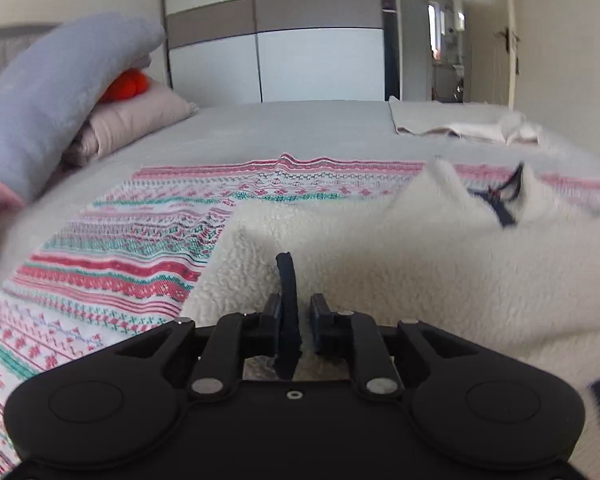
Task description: Fold large clothes
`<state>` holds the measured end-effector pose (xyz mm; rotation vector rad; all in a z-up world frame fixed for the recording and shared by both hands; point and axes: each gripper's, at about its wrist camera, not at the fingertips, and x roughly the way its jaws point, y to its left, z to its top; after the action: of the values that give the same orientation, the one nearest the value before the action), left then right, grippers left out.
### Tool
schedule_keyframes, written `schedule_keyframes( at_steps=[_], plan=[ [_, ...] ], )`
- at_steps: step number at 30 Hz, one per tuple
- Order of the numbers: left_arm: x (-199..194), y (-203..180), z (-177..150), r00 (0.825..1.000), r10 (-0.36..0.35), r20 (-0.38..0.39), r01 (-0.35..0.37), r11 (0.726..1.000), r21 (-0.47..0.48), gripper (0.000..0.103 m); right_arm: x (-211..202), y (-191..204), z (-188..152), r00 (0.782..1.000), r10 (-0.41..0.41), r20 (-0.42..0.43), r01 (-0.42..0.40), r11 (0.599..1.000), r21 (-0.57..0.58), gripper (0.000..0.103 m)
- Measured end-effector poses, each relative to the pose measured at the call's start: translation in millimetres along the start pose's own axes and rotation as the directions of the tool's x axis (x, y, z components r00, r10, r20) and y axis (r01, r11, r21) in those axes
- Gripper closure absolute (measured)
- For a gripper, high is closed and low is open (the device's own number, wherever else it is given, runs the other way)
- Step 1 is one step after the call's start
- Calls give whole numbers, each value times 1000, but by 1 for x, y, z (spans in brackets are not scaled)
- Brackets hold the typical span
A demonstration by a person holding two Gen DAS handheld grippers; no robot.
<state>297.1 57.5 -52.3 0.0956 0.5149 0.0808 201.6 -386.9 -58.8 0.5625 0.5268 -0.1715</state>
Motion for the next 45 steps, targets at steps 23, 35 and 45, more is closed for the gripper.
schedule_keyframes(
  at_steps=[23, 35, 45],
  plan=[
    [-21, -31, -9, 985, -147, 85, 137, 984, 116, 70, 6, -5, -12, 992, -4, -124, -30, 962, -272, 81],
    [-21, -21, -13, 982, -187, 23, 184, 977, 109, 68, -18, 20, -32, 980, -197, 30, 175, 783, -597, 85],
    [-62, -7, -2, 957, -289, -34, 291, 956, 44, 68, -46, 6, -17, 995, 22, -94, -55, 933, -356, 93]
  ],
)
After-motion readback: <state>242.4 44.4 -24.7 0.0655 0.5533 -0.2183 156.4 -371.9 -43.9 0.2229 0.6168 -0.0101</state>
